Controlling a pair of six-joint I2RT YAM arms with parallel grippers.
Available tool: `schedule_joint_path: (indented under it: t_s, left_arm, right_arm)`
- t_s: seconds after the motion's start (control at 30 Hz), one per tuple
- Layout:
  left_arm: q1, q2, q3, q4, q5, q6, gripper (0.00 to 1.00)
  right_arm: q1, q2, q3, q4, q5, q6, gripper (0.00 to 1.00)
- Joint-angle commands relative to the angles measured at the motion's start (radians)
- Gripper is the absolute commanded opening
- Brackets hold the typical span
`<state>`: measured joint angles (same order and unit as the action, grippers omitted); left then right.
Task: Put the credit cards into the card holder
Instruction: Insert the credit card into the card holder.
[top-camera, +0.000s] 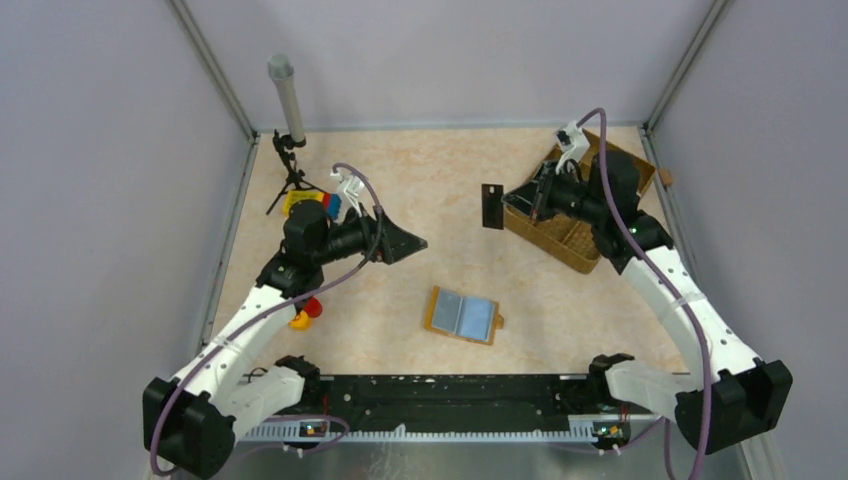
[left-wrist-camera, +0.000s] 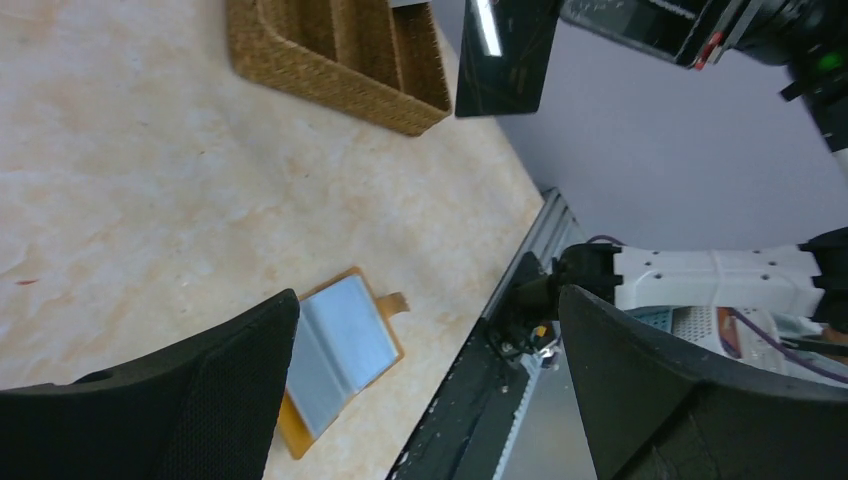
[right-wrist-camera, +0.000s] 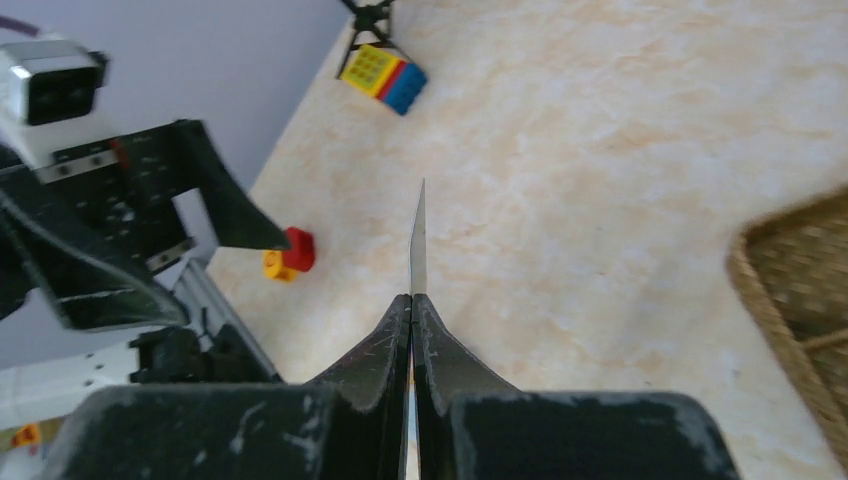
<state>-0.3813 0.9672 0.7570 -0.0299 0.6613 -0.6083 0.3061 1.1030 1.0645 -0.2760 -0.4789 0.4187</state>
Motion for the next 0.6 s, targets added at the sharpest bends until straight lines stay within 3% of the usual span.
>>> schedule_joint_path:
  t_s: [0.0, 0.2, 0.4, 0.5, 0.57]
  left_arm:
    - [-0.013, 0.033, -0.041, 0.386, 0.105, -0.213, 0.99]
    - [-0.086, 0.128, -0.053, 0.59, 0.12, -0.316, 0.99]
    - [-0.127, 0.175, -0.024, 0.634, 0.123, -0.326, 0.98]
    - [-0.132, 0.189, -0.016, 0.639, 0.129, -0.332, 0.91]
    - [-0.135, 0.2, -0.017, 0.667, 0.138, -0.346, 0.8]
  right_arm:
    - [0.052, -0.037, -0.012, 0.154, -0.156, 0.099, 0.0]
    - [0.116, -0.028, -0.045, 0.279, -0.218, 0.17, 0.0]
    - [0.15, -0.013, -0.057, 0.39, -0.27, 0.239, 0.0]
    - [0.157, -0.006, -0.054, 0.415, -0.287, 0.253, 0.0]
    - [0.16, 0.002, -0.057, 0.429, -0.3, 0.264, 0.0]
